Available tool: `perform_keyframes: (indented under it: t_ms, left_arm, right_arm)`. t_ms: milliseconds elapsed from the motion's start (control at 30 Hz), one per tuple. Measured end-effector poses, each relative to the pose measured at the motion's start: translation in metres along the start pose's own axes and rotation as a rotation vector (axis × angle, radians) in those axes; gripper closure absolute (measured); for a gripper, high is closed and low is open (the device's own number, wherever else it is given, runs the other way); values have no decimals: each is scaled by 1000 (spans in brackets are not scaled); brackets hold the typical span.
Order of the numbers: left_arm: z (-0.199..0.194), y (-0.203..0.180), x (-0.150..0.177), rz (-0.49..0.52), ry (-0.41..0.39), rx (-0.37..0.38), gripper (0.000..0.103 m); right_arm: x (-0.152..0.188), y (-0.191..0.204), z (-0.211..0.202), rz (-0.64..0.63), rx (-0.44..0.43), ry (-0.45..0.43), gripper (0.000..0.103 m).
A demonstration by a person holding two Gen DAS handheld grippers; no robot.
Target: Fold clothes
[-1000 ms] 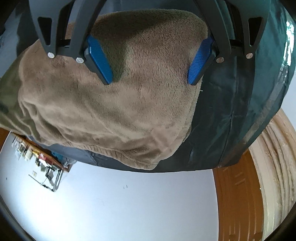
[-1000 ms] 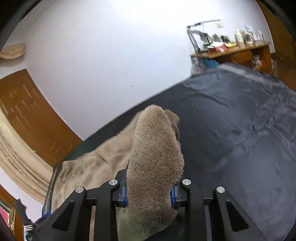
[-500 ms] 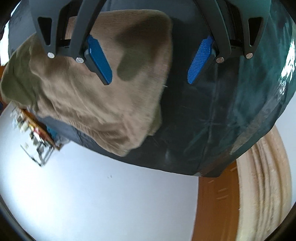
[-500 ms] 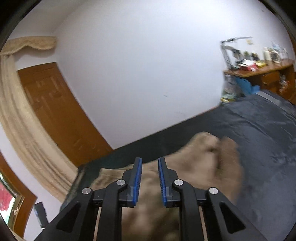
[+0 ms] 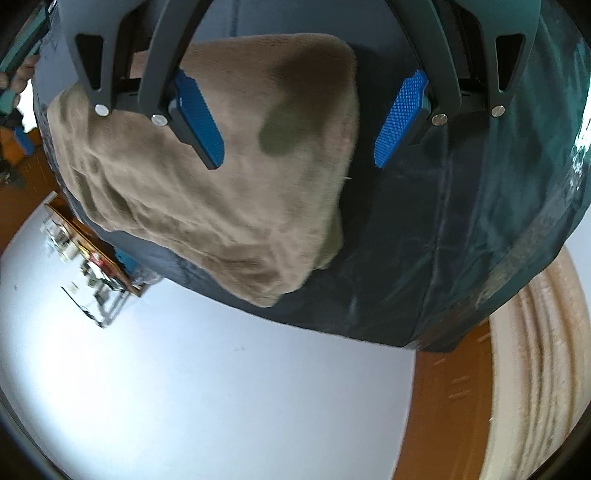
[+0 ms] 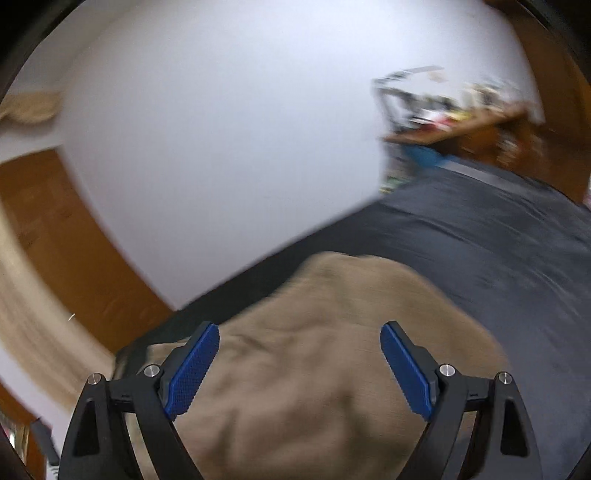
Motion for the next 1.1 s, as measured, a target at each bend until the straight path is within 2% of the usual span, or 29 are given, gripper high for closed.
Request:
perform_keyframes:
  t_ms: [133, 233, 333, 467, 700, 867, 933, 1100]
  left_arm:
    - [1, -13, 3, 43, 4, 9, 16]
    - [6, -15, 5, 48, 20, 3, 16]
    - [11, -12, 6, 39, 28, -12, 16]
    - [14, -7, 8, 25, 35, -21, 16]
    - [18, -7, 10, 26, 49, -28, 16]
    - [19, -7, 12, 27, 58, -32, 16]
    - [20, -7, 12, 24, 61, -28, 16]
    - [22, -9, 14, 34, 68, -32, 16]
  right_arm:
    - [17, -60, -6, 149, 84, 73, 12]
    - [32, -80, -3, 199, 89, 128, 12]
    - [41, -83, 3, 203, 94, 157, 12]
    - [56, -79, 22, 200, 48, 212, 12]
    - [59, -85, 36, 247, -3, 193, 12]
    - [64, -101, 22, 288, 59, 192, 12]
    - [69, -109, 16, 308, 57, 195, 12]
    - [70, -107, 23, 338, -52, 204, 12]
Point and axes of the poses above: each gripper's, at about its wrist camera, not at the fingertips, and z roughly the way its jaws point, y to its left, x to its underside, the point moved 7 cm from there along z, roughly the way its jaws point, and after that the axes turned 2 degrees about -z, right-handed, at the moved point
